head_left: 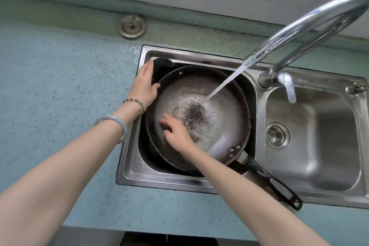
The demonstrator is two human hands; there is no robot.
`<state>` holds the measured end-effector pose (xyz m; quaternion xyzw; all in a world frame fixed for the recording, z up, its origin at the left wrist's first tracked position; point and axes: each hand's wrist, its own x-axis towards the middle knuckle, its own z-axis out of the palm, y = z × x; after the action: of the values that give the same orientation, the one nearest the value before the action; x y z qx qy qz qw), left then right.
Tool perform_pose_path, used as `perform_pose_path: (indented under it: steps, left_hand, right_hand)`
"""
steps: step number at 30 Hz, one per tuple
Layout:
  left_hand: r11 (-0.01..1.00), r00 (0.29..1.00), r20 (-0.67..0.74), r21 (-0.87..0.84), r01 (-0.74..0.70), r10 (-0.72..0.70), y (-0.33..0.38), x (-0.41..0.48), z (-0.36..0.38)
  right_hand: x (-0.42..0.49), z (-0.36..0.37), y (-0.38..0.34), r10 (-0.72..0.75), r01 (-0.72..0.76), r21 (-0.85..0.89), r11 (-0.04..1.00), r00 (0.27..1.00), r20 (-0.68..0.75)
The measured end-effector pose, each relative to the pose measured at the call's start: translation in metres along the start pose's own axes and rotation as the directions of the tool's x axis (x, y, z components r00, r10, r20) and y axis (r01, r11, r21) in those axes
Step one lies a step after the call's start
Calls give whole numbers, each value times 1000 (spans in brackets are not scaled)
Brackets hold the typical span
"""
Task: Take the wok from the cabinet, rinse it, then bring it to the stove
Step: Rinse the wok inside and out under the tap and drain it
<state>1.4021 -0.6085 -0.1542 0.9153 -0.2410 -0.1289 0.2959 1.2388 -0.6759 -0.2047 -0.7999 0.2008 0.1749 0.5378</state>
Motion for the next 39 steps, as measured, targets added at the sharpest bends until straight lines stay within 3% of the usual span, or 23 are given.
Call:
perform_pose_path:
  steps: [1, 2, 3, 4, 6, 7, 9, 11, 12, 14, 16, 18, 19, 22, 24, 25, 27, 29, 31, 33, 36, 39]
  left_hand:
    - [1000, 1000, -4, -3, 2, -2, 0, 0, 0]
    - [1000, 1000, -7, -7, 4, -4, 1, 0, 0]
    - [1000, 1000, -8, -11, 5, -5, 1, 0, 0]
    - [1000, 1000, -8, -13, 8, -8, 1, 0, 0]
    - [1000, 1000, -1, -16, 13, -13, 0, -1, -1]
    - [1000, 1000, 4, -20, 10, -10, -1, -1, -1]
    - [1000, 1000, 4, -22, 3, -3, -3, 0, -1]
    - [1000, 1000, 0, -18, 1, -1, -3, 0, -1]
    - [1000, 1000, 0, -17, 3, -3, -3, 0, 0]
    - [1000, 1000, -2, -19, 5, -5, -2, 0, 0]
    - [1000, 1000, -7, -22, -1, 1, -2, 0, -1]
    - [1000, 1000, -6, -19, -14, 14, -3, 0, -3]
    - [1000, 1000, -7, -18, -17, 17, -2, 0, -3]
    - [1000, 1000, -5, -22, -4, 4, -1, -1, -4]
    - [1000, 1000, -9, -21, 2, -2, 1, -2, -4]
    - [1000, 1000, -13, -18, 7, -7, 1, -2, -4]
    - [1000, 1000, -13, -21, 12, -12, 1, -2, -4]
    - [1000, 1000, -12, -22, 7, -8, 1, -2, -3]
    - [1000, 1000, -13, -23, 2, -3, 0, -2, -3]
    - [1000, 1000, -13, -25, 4, -4, 0, -3, -2]
    - [999, 1000, -19, -32, 0, -1, -1, -2, -1]
    - [999, 1000, -19, -33, -6, 6, -3, -2, 0]
  right_hand:
    - [-11, -7, 2, 129, -143, 238, 961, 989, 76]
    - [-19, -19, 11, 258, -316, 370, 874, 945, 200]
    - [-24, -37, 18, 373, -495, 373, 785, 858, 355]
    - [-28, -60, 25, 472, -627, 269, 731, 750, 464]
    - [-25, -111, 39, 612, -723, 30, 690, 605, 509]
    - [-18, -134, 42, 654, -731, -16, 682, 601, 459]
    - [7, -168, 41, 676, -709, 92, 699, 697, 237]
    - [38, -176, 34, 623, -550, 507, 664, 781, 30]
    - [51, -168, 25, 589, -409, 707, 577, 808, -13]
    - [67, -134, 4, 522, -250, 891, 378, 853, 18]
    - [67, -88, -11, 406, -287, 915, 282, 900, 158]
    - [52, -47, -12, 337, -418, 871, 257, 884, 325]
    - [42, -35, -7, 325, -501, 811, 302, 854, 407]
    - [10, -44, 17, 362, -712, 409, 571, 665, 653]
    - [-4, -79, 33, 483, -737, 104, 668, 535, 693]
    - [-7, -101, 36, 556, -725, -1, 689, 528, 642]
    - [2, -139, 40, 660, -711, -30, 703, 635, 401]
    - [23, -163, 44, 667, -652, 311, 692, 741, 69]
    - [47, -166, 36, 632, -434, 647, 627, 769, -96]
    - [64, -149, 22, 583, -287, 786, 548, 804, -113]
    - [68, -102, 2, 505, -182, 879, 440, 860, -75]
    - [43, -51, -1, 376, -287, 905, 312, 913, 160]
